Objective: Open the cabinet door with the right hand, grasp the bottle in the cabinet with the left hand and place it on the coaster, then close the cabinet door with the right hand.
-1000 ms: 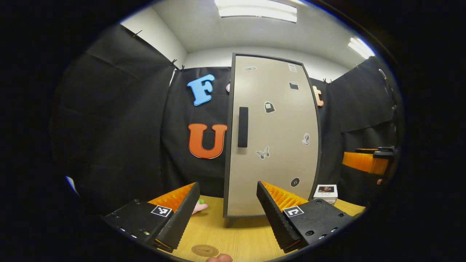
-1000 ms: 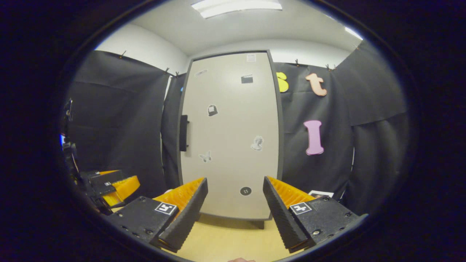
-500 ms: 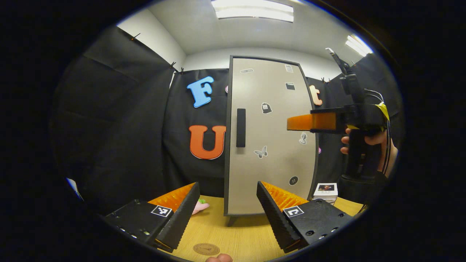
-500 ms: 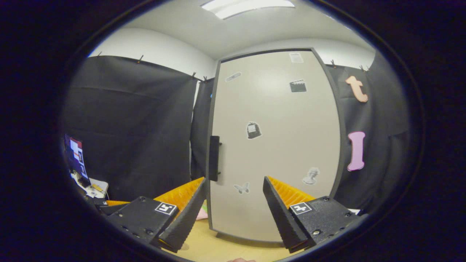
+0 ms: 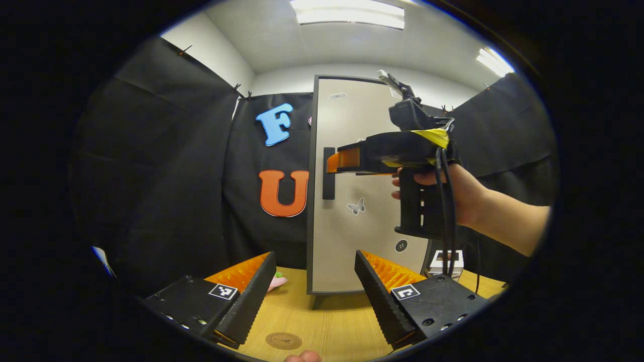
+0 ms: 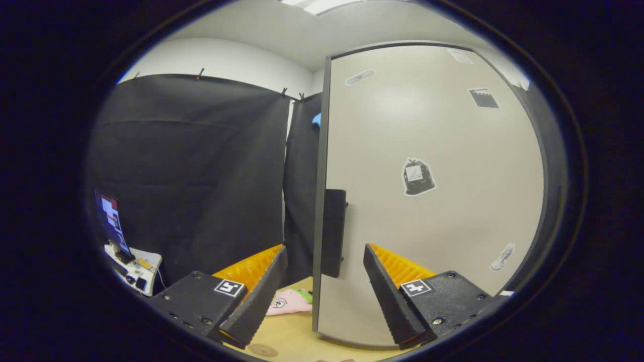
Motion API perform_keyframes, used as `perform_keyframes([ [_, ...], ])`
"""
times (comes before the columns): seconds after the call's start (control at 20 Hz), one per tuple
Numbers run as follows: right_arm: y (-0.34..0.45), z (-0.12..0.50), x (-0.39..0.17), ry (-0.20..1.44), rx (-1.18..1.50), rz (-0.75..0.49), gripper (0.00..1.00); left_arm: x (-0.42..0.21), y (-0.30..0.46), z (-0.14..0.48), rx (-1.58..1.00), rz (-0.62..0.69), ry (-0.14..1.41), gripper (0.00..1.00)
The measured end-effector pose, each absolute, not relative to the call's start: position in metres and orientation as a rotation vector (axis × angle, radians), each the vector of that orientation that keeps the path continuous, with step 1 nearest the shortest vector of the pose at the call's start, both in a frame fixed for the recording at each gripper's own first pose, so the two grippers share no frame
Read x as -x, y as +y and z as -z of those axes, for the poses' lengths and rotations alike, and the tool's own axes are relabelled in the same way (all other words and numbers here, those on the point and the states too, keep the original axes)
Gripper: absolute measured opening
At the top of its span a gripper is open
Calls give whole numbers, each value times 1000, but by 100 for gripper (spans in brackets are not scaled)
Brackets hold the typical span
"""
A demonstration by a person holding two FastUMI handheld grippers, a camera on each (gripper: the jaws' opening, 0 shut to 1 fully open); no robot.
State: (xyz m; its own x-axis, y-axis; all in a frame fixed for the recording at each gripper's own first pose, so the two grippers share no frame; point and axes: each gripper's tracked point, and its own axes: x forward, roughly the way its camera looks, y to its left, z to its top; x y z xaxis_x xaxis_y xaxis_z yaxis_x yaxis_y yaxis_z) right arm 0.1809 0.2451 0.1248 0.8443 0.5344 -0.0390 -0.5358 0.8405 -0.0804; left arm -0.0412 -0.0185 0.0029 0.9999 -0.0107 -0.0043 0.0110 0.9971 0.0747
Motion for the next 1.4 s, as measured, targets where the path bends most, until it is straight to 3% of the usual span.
perform_keyframes([
  [0.35, 260, -122, -225, 54, 68, -514, 98, 41, -12, -4, -82, -1, 6, 95],
  [0.5, 266, -118, -234, 72, 70, -518, 90, 41, -12, -5, -85, -2, 3, 95],
  [0.55, 270, -117, -234, 72, 72, -524, 92, 42, -11, -7, -85, -4, 0, 95],
  [0.75, 278, -118, -239, 56, 104, -507, 80, 37, -7, -4, -81, -9, 5, 95],
  [0.85, 273, -118, -245, 51, 124, -457, 63, 36, -4, -3, -80, -11, 7, 95],
  [0.95, 271, -119, -246, 45, 112, -435, 38, 36, -1, -4, -80, -18, 1, 95],
  [1.4, 269, -119, -247, 21, 109, -434, 31, 35, 6, -10, -74, -15, -4, 95],
])
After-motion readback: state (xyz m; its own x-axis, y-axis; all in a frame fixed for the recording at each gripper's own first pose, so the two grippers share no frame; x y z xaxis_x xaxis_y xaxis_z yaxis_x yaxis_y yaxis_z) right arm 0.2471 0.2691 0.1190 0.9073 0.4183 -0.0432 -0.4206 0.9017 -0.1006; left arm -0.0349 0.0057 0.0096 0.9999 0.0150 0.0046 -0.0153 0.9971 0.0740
